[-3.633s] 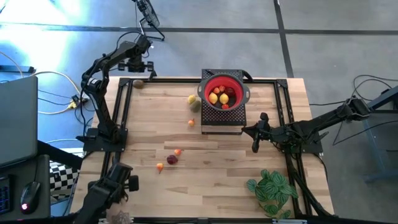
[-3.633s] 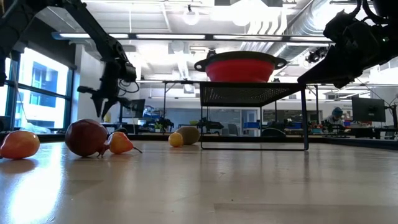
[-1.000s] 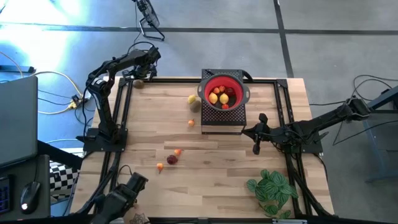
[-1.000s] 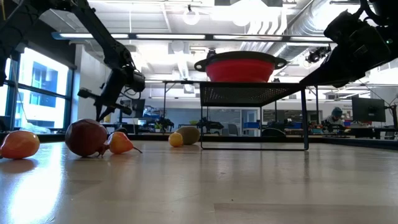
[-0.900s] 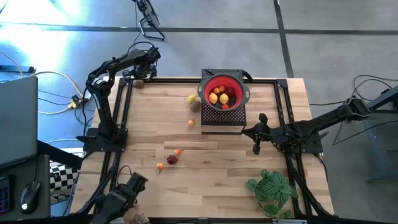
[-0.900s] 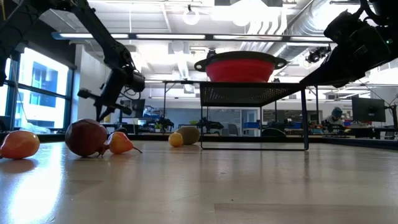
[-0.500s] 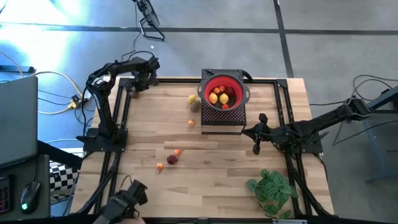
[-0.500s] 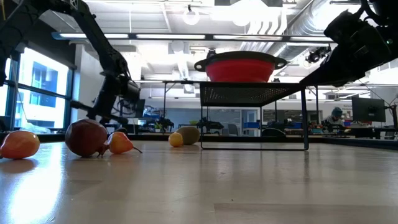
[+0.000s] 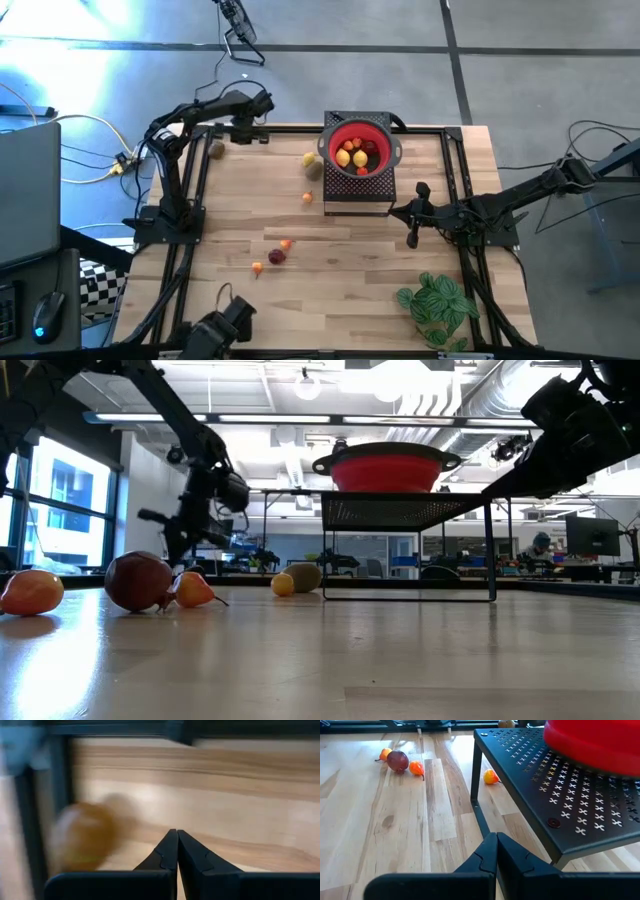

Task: Pick & Place Fruit
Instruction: Put the left brown kiwi into the red strainer bowl on the shelf

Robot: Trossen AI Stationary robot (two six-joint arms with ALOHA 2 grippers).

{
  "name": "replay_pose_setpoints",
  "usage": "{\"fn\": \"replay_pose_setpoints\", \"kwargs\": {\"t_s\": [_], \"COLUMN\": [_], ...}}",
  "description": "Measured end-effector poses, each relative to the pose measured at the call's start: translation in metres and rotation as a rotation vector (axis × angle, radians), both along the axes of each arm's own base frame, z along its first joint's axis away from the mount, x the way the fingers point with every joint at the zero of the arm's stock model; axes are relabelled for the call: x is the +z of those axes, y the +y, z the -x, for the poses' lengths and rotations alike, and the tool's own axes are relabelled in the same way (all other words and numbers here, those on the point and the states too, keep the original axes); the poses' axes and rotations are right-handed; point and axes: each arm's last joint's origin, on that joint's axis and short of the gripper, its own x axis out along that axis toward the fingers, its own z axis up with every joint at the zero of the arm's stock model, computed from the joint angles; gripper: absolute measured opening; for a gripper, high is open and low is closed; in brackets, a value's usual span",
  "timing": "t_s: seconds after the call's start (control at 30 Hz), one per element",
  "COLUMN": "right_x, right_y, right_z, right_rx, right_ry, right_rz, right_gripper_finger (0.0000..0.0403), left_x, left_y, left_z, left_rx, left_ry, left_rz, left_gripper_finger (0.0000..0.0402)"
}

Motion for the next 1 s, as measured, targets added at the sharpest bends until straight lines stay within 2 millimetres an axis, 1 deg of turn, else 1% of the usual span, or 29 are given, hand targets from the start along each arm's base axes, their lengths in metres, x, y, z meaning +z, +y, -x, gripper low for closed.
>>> {"fn": "replay_pose_setpoints", "kwargs": {"t_s": [0.07,0.17,0.27,0.43,0.57,0.77,0.93,1.0], "right_x": [0.000,0.000,0.000,0.000,0.000,0.000,0.000,0.000], "right_y": [0.000,0.000,0.000,0.000,0.001,0.001,0.001,0.001], "right_z": [0.000,0.000,0.000,0.000,0.000,0.000,0.000,0.000], "right_rx": [-0.007,-0.015,-0.015,-0.003,0.024,0.022,0.028,0.028], "right_ry": [-0.005,-0.011,-0.011,-0.009,-0.007,-0.009,-0.005,-0.005], "right_rz": [-0.017,-0.038,-0.039,-0.044,-0.066,-0.075,-0.061,-0.061], "right_gripper_finger": [0.0002,0.0002,0.0002,0.0002,0.0002,0.0002,0.0002,0.0002], "left_x": [0.009,0.020,0.023,0.021,0.013,0.008,0.002,-0.004], "left_y": [0.000,-0.001,0.000,0.005,0.005,0.005,0.000,-0.003], "left_z": [0.005,0.019,0.027,0.033,0.043,0.040,0.041,0.042], "left_rx": [0.040,0.112,0.151,0.189,0.214,0.215,0.204,0.225], "left_ry": [0.070,0.223,0.314,0.308,0.332,0.351,0.291,0.271], "left_rz": [0.006,-0.008,-0.053,-0.063,-0.027,-0.090,0.016,0.045], "left_gripper_finger": [0.0000,0.0000,0.0000,0.0000,0.0000,0.0000,0.0000,0.0000]}}
